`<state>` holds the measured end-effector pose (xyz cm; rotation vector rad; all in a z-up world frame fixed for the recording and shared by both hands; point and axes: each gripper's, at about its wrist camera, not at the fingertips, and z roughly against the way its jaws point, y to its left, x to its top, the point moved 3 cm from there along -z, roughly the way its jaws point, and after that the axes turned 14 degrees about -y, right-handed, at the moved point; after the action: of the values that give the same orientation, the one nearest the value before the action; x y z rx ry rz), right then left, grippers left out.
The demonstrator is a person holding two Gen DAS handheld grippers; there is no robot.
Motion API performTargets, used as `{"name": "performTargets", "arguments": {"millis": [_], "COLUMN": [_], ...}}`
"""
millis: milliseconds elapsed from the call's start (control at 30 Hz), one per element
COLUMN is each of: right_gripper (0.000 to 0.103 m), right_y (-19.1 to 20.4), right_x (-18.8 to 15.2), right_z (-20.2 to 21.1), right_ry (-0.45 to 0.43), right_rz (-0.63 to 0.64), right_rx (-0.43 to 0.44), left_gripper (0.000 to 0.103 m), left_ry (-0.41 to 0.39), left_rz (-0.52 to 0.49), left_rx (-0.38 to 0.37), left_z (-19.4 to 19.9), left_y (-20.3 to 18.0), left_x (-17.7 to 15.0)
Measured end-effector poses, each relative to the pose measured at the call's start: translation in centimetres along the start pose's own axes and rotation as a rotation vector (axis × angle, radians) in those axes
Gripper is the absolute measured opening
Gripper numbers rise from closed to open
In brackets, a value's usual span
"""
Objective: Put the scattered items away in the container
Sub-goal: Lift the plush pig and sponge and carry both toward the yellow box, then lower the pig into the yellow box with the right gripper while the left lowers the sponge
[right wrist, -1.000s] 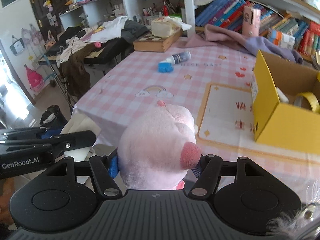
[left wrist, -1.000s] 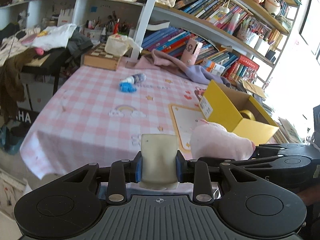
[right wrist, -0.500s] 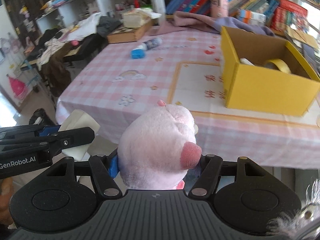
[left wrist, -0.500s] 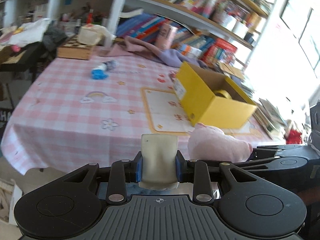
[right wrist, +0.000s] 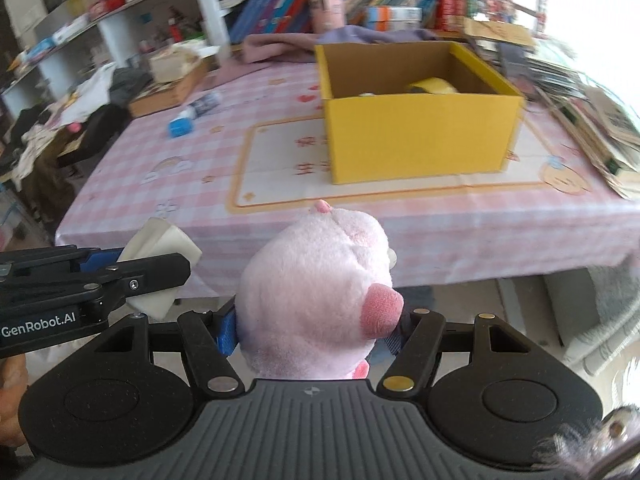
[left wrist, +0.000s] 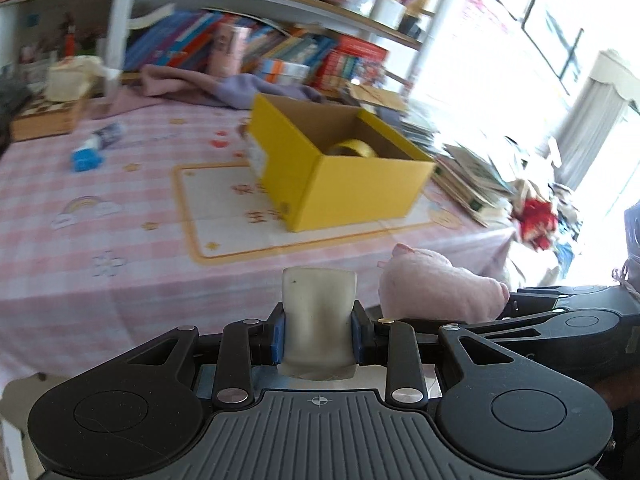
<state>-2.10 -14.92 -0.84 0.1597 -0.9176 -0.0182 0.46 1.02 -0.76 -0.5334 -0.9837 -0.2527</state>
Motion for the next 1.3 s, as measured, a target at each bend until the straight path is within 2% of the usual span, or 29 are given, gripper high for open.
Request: {"name": "performTargets", "arguments": {"millis": [333,533,767,933,1033,1300], "right_gripper": [0.064,0.064,0.064,0.064,0.064,0.064], "right_y": [-6.2,-8.6,-10.7,-11.3,-11.8,-14.8], "right_x": [-1.3,-1.2,-0.1,1.9,3.7,12.4], "right_z": [3.1,3.5,2.3,0.6,-0.3,-3.4], "right_ry": [-0.028,-0.039,-0.039,-0.074,-0.129,-0.301], "right_rz": [-0.119,-0.159,-0.174,-0.108,-0.056,0.038], "right_rx": [-0.148,-0.194,-0.208,-0.196,-0.187,-0.1], "left_gripper": [0.029,0.029,0.029,0.029,0.029,0.029], "left_ry": [0.049,0.065,0.069,0.005,-0.038,-0.183], "left_rz": [-0.068,-0.094,-0.107,-0.129,-0.15,-0.22], "left_rx": [-0.143,-0.191,-0.207,-0.195,-0.168,-0.083], "left_z": [-3.3,-5.0,-7.4,-8.8,-10.0,-14.0], "left_y": [-5.3,-7.2,-8.1,-8.2,-8.1,-8.5], "left_x": [-0.5,-0.3,0.6,2.5,4.4,10.6]}}
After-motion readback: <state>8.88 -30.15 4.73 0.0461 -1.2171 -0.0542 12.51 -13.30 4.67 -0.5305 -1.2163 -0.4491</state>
